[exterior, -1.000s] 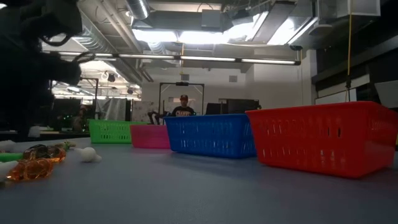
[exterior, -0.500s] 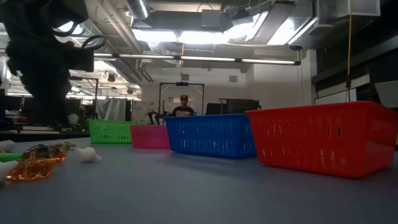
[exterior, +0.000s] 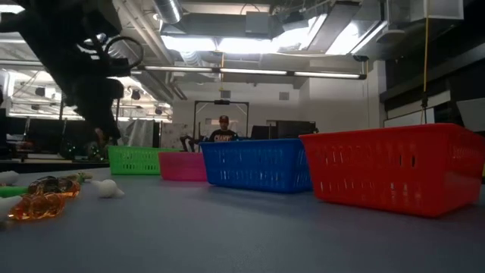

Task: Sort Halloween decoration
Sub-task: Put the white ghost toy into the green bin

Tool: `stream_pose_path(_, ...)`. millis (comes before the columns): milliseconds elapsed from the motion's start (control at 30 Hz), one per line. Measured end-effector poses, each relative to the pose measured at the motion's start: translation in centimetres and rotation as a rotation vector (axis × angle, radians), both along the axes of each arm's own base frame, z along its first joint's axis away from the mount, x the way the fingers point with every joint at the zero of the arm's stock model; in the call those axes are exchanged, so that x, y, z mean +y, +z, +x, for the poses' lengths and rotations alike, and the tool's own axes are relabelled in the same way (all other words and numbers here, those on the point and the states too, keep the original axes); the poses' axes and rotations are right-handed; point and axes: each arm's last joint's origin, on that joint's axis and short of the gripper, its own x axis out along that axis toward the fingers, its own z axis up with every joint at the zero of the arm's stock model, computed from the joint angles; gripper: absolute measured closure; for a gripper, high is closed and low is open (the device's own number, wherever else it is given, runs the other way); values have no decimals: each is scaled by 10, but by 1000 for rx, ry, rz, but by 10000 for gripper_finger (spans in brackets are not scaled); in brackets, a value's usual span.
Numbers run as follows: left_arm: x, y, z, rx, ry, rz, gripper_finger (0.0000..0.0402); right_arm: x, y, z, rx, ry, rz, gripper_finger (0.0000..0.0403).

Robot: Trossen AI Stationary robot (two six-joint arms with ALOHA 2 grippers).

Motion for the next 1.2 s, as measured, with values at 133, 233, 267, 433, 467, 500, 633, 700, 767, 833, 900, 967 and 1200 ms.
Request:
stream_pose_path(133,11,2,3,11,12,77,368,0,0,0,0,0,0,233)
stream_pose_path(233,19,5,6,11,15,118,368,0,0,0,0,0,0,233)
stream_pose_path(267,21,5,6,13,15,127,368,0,0,0,0,0,0,233)
stream_pose_path(433,34,7,7,42,24,162,367,0,0,0,0,0,0,233)
stream_pose_path(467,36,7,7,52,28,165,367,0,0,0,0,0,0,233)
stream_pose_path(500,38,7,6,62,29,170,367,0,0,0,0,0,0,233)
stream_pose_path(633,45,7,4,98,34,184,367,0,0,0,0,0,0,233)
stream_pose_path(700,48,7,3,103,48,185,367,0,0,0,0,0,0,233)
stream_pose_path(767,50,7,3,102,56,176,367,0,0,0,0,0,0,233)
stream_pose_path(833,50,7,3,99,55,163,367,0,0,0,0,0,0,233)
stream_pose_path(900,51,6,3,97,53,151,367,0,0,0,0,0,0,233)
stream_pose_path(967,52,6,2,96,55,147,367,0,0,0,0,0,0,233)
stream_pose_path(1200,55,6,2,88,54,108,367,0,0,0,0,0,0,233)
